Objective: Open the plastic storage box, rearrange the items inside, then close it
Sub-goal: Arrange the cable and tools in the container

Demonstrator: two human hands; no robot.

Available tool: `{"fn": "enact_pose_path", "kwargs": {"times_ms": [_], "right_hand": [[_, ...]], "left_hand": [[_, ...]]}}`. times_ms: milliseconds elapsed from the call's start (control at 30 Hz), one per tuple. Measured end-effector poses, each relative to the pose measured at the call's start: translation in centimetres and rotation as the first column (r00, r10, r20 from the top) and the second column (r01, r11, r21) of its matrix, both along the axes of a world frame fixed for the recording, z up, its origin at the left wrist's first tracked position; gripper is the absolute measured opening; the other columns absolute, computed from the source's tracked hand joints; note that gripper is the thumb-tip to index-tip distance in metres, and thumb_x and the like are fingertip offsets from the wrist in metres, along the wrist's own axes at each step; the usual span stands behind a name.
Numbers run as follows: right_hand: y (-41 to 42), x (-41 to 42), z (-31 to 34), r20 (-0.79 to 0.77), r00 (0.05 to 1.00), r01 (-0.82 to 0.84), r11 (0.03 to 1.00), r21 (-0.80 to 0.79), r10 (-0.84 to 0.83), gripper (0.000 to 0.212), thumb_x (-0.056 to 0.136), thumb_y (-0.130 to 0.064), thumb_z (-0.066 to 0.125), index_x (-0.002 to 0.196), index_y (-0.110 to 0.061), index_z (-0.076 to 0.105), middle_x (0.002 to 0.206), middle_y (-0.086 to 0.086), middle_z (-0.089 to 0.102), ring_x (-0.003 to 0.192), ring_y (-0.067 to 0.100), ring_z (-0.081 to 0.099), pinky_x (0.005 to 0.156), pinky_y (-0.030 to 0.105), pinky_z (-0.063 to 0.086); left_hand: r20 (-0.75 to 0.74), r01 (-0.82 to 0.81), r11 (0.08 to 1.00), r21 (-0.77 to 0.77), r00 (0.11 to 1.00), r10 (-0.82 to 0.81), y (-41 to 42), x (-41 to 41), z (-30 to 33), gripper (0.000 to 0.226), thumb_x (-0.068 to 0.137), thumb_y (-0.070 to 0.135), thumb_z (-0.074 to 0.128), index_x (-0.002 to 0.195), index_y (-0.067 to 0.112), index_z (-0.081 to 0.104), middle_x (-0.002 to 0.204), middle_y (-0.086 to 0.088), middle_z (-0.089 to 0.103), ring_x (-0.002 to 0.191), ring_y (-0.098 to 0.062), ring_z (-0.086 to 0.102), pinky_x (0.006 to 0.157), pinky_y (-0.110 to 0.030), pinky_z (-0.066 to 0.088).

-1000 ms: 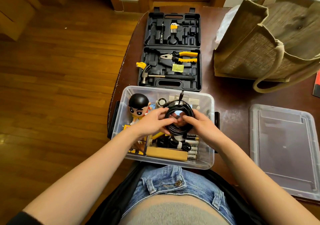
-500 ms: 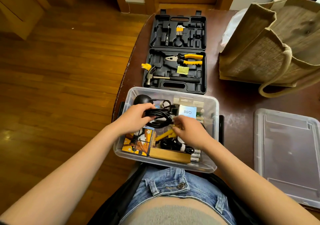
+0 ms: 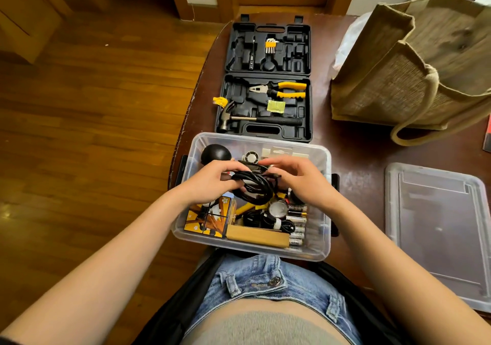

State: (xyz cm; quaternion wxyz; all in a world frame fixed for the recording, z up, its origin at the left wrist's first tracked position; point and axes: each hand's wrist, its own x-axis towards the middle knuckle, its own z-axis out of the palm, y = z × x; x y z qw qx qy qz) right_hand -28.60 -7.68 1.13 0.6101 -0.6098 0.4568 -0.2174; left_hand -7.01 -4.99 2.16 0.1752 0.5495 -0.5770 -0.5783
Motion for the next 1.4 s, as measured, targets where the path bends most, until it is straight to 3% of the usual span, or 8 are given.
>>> {"fn": "enact_pose_path", "kwargs": {"times_ms": [233, 333, 533, 733, 1067, 1233, 1333, 1400], "right_hand": [[-0.3, 0.6, 0.3, -0.07, 0.997, -0.024, 0.999, 0.039, 0.027, 0.019, 0.092, -0.011, 0.058, 0.09, -0.023, 0.073, 0.094, 0.007, 0.073, 0.094, 0.03, 0.067, 0.088, 0.046, 0.054], [-0.5, 0.8, 0.2, -0.096, 0.993, -0.068, 0.995, 0.072, 0.075, 0.018, 0.092, -0.015, 0.06, 0.087, -0.026, 0.073, 0.089, 0.001, 0.073, 0.086, 0.022, 0.067, 0.078, 0.028, 0.055], [-0.9, 1.0, -0.1, -0.124, 0.976, -0.148, 0.966, 0.211, 0.176, 0.016, 0.09, -0.013, 0.062, 0.096, -0.002, 0.072, 0.094, 0.019, 0.071, 0.08, 0.018, 0.061, 0.083, 0.034, 0.053], [-1.6, 1.0, -0.5, -0.161, 0.943, -0.212, 0.898, 0.385, 0.291, 0.017, 0.093, -0.01, 0.057, 0.09, -0.007, 0.074, 0.055, -0.013, 0.063, 0.043, -0.005, 0.05, 0.045, 0.006, 0.039], [-1.5, 1.0, -1.4, 0.011, 0.972, -0.206, 0.821, 0.532, 0.236, 0.029, 0.096, 0.001, 0.042, 0.104, -0.004, 0.069, 0.109, 0.011, 0.068, 0.09, 0.017, 0.06, 0.082, 0.028, 0.05], [-1.4, 0.5, -1.1, 0.124, 0.95, -0.309, 0.79, 0.53, 0.288, 0.046, 0.097, -0.004, 0.042, 0.077, -0.024, 0.078, 0.091, -0.005, 0.074, 0.077, 0.006, 0.063, 0.067, 0.018, 0.051], [-1.1, 0.5, -1.9, 0.171, 0.972, -0.232, 0.798, 0.556, 0.163, 0.037, 0.095, 0.001, 0.043, 0.084, -0.013, 0.075, 0.098, 0.009, 0.07, 0.095, 0.024, 0.059, 0.093, 0.037, 0.047], [-0.8, 0.7, -2.3, 0.184, 0.981, -0.164, 0.794, 0.586, 0.068, 0.026, 0.093, 0.004, 0.046, 0.088, -0.004, 0.07, 0.091, 0.01, 0.069, 0.091, 0.026, 0.059, 0.086, 0.034, 0.05]], "left_hand": [[0.008, -0.05, 0.996, 0.07, 0.999, 0.05, 0.1, -0.4, -0.2, 0.04, 0.09, 0.007, 0.06, 0.127, 0.015, 0.046, 0.119, -0.008, 0.062, 0.089, -0.015, 0.071, 0.088, -0.029, 0.055], [0.057, -0.023, 0.999, 0.046, 0.998, 0.02, 0.0, -0.3, -0.1, 0.065, 0.09, 0.012, 0.062, 0.143, 0.031, 0.028, 0.121, -0.006, 0.059, 0.09, -0.013, 0.07, 0.09, -0.028, 0.053], [0.269, 0.186, 0.979, -0.081, 0.95, -0.158, -0.4, -0.4, -0.1, 0.03, 0.094, 0.011, 0.056, 0.119, 0.025, 0.062, 0.113, 0.005, 0.062, 0.101, -0.015, 0.063, 0.092, -0.039, 0.051], [0.296, 0.287, 0.956, -0.055, 0.919, -0.259, -0.5, -0.7, 0.1, 0.025, 0.095, 0.017, 0.055, 0.114, 0.027, 0.068, 0.101, 0.006, 0.068, 0.095, -0.013, 0.063, 0.09, -0.041, 0.051], [0.196, 0.358, 0.927, 0.109, 0.907, -0.373, -2.0, 0.0, 0.6, 0.023, 0.092, 0.019, 0.061, 0.114, 0.015, 0.068, 0.104, -0.003, 0.069, 0.087, -0.017, 0.067, 0.074, -0.028, 0.057], [0.047, 0.327, 0.923, 0.201, 0.938, -0.342, -2.3, 0.1, 1.0, 0.022, 0.093, 0.015, 0.059, 0.114, 0.013, 0.066, 0.104, 0.001, 0.069, 0.09, -0.007, 0.068, 0.066, -0.018, 0.054], [0.024, 0.305, 0.927, 0.218, 0.948, -0.317, -2.4, 0.0, 0.9, 0.022, 0.092, 0.015, 0.061, 0.113, 0.011, 0.066, 0.102, 0.0, 0.07, 0.089, -0.01, 0.069, 0.066, -0.018, 0.054], [0.051, 0.292, 0.933, 0.21, 0.95, -0.308, -2.3, -0.3, 0.7, 0.02, 0.092, 0.014, 0.061, 0.11, 0.009, 0.066, 0.096, 0.001, 0.07, 0.085, -0.009, 0.07, 0.065, -0.019, 0.055]]}}
